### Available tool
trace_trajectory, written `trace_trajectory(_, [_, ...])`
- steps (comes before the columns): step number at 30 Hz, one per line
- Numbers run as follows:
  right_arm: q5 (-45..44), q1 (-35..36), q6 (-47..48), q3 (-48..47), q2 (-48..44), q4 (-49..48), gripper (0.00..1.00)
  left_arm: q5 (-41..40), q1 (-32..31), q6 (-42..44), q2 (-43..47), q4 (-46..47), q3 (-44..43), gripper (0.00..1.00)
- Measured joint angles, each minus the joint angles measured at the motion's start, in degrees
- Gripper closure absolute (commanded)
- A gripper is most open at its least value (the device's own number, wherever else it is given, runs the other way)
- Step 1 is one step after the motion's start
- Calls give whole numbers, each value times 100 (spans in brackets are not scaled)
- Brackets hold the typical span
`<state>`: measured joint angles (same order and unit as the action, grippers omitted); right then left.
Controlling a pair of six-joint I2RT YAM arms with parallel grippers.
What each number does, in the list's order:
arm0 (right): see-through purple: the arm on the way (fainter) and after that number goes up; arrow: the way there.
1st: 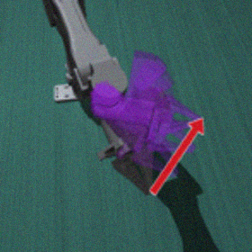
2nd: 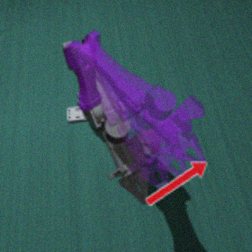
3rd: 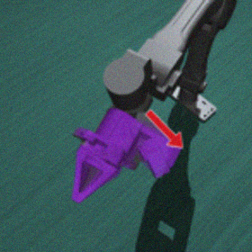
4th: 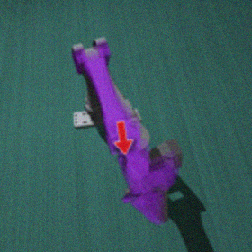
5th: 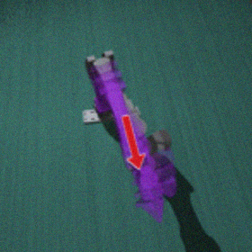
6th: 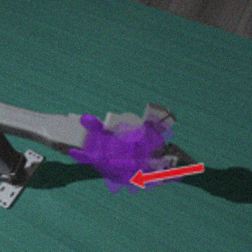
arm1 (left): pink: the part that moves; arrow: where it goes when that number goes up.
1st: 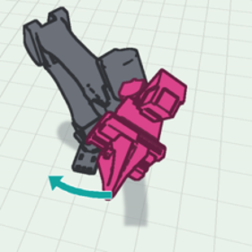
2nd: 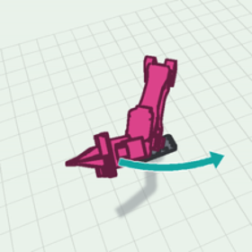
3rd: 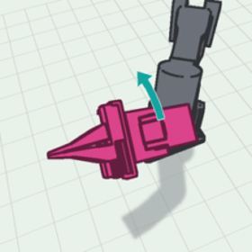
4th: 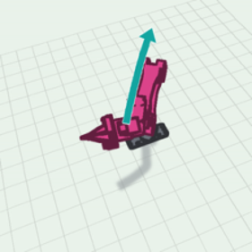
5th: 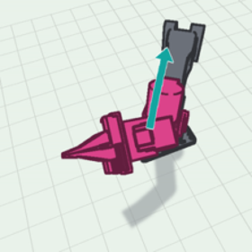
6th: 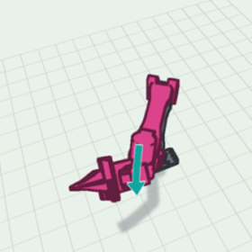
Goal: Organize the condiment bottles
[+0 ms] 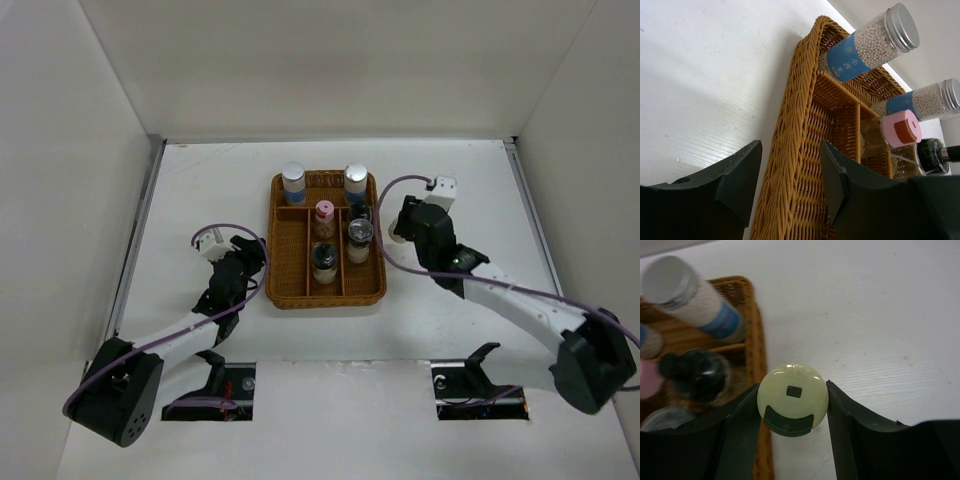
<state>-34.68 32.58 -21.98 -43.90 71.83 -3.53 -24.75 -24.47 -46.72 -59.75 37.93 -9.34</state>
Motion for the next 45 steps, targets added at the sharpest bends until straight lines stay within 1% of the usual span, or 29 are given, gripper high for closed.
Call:
trace_trajectory(4, [28,645,-81,85,-914,448,56,20,-4,0,-140,9,-2,49])
trace_trajectory(9, [107,1421,-262,205,-1276,872,56,105,0,0,-251,2,-4,47])
trace_trajectory(13, [382,1928,-415,249,-1176,970,56,127,35,0,-251,-2,-7,47])
trace_trajectory(19, [555,2103,-487,345,-629,675,55,127,46,2,-251,-61,-22,46])
trace_trajectory(23, [557,2162,-479,498,-293,549,52,127,61,2,-286,-203,-146,46])
trace_trajectory(25, [555,2197,-459,586,-203,481,47,129,103,-4,-363,-304,-264,46])
trace_trajectory(27, [551,2227,-448,667,-157,365,39,144,157,-17,-461,-437,-393,45])
trace_trajectory(30, [555,2227,-417,726,-155,157,19,151,232,-26,-560,-678,-557,44])
trace_trajectory(33, [555,2253,-323,758,-240,131,3,149,251,-42,-568,-1029,-741,43])
trace_trajectory(34, [555,2264,-291,778,-326,131,0,149,264,-46,-568,-1126,-800,43])
trace_trajectory(38, [509,2240,-149,826,-1012,96,0,153,269,-66,-562,-1528,-1043,41])
trace_trajectory(40, [472,2109,-122,855,-1423,-98,0,151,267,-63,-546,-1742,-1172,40])
trace_trajectory(45, [166,1233,-367,1123,-2210,-719,0,155,264,-72,-372,-2214,-1449,37])
